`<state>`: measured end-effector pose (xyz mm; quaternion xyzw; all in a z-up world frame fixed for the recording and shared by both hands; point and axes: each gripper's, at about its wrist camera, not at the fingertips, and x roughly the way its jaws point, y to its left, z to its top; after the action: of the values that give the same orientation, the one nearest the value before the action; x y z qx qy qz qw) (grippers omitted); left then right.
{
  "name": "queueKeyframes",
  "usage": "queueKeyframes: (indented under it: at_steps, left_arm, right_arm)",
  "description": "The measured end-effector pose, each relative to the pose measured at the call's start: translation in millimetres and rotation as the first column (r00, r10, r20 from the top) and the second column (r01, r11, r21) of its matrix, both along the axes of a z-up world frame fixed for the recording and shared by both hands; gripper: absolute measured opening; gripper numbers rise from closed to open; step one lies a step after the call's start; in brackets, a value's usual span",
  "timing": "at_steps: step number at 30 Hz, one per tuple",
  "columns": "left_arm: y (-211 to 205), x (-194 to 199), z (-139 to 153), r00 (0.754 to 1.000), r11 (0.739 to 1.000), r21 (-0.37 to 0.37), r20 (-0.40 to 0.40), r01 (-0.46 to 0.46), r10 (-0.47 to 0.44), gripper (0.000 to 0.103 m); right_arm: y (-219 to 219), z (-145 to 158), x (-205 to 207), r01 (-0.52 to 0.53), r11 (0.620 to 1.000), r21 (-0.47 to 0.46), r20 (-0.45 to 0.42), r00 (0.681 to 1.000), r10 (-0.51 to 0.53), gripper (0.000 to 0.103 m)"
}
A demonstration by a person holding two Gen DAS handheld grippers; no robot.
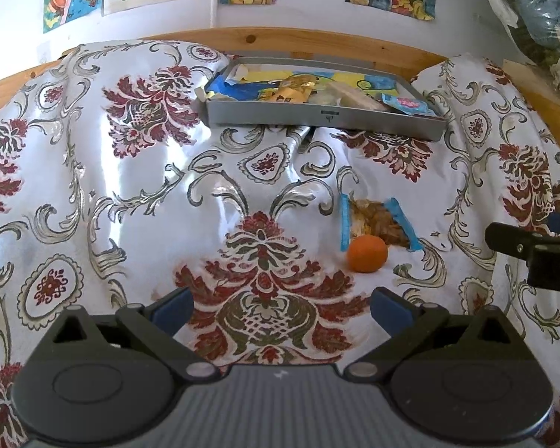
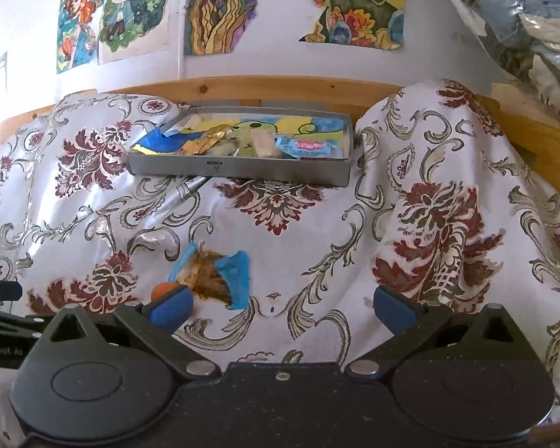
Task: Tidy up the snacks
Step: 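Lift both tools away from the tray and move back over the orange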
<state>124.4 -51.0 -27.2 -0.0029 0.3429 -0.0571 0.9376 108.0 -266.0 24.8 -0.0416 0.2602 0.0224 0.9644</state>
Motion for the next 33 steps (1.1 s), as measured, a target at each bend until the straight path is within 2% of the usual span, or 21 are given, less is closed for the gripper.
queueKeyframes:
  at_steps: [6,19,27,33]
  left_arm:
    - [-10.7,5.4,1.1,0.999,0.999,0.030,0.030,0.036,-0.037,0.103]
    - [-30.3,32.5,-13.8,0.991,0.991,0.046,0.016,0.129,-0.130,0.103]
    - [-37.5,49.5,-21.5,0.986,0.985,0.045,0.002,0.169,-0.169,0.103]
    - [-38.1,58.1,-25.9,0.973,0.973,0.020,-0.030,0.230,-0.229,0.102]
  right_arm:
    - [-8.7,-3.7,9.8,0.016,0.999,0.028,0.006,1.000,-0.016,0.102]
    - [-24.5,-19.7,36.4,0.031,0.998,0.052,0.002,1.000,-0.031,0.102]
    - [-16.9,-31.0,71.6,-0.039,0.998,0.055,0.021,0.999,0.038,0.102]
    - [-11.3,-36.6,81.8,-0.126,0.992,0.010,0.032,0.992,0.125,0.102]
